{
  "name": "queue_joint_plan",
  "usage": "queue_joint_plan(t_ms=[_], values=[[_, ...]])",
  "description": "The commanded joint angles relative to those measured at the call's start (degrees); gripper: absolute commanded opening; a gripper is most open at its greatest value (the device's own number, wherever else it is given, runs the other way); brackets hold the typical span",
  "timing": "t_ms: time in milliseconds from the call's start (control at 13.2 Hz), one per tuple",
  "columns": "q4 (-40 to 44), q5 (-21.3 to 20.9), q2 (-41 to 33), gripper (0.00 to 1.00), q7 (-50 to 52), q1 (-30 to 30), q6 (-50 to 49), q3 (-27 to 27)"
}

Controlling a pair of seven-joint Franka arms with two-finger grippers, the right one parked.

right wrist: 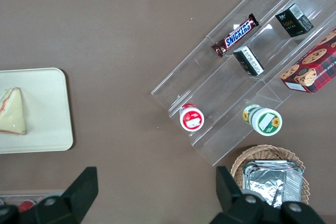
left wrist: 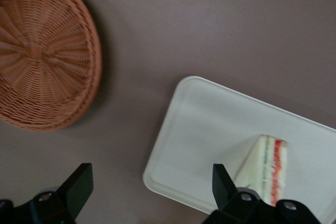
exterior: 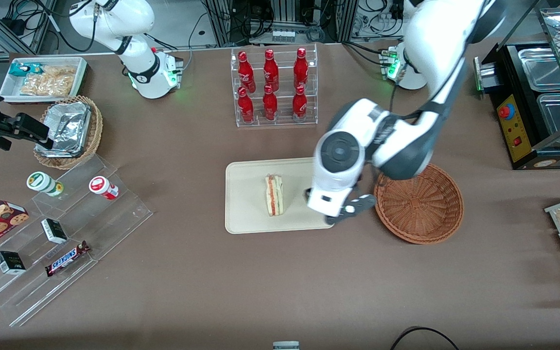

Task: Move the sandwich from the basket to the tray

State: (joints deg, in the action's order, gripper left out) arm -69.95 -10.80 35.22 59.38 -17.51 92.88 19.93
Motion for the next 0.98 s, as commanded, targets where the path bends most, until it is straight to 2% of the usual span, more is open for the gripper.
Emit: queue_joint_plan(t_ms=[0,151,528,830,906], values=[[-11.2,0.2,-8.7,1.0,-5.8,5.6,0.2,0.5],[-15.7,0.3,-12.3,1.0,-11.0,9.7,0.2,0.5],[-23.4,5.8,-21.5,1.0,-25.3,18.2,-0.2,0.6],[-25.6,9.7,-28.1,1.0,-37.2,22.9,-4.6,0.1],[-25.6,10.0,-29.5,1.0,-40.4,22.6,-5.8,-2.3]])
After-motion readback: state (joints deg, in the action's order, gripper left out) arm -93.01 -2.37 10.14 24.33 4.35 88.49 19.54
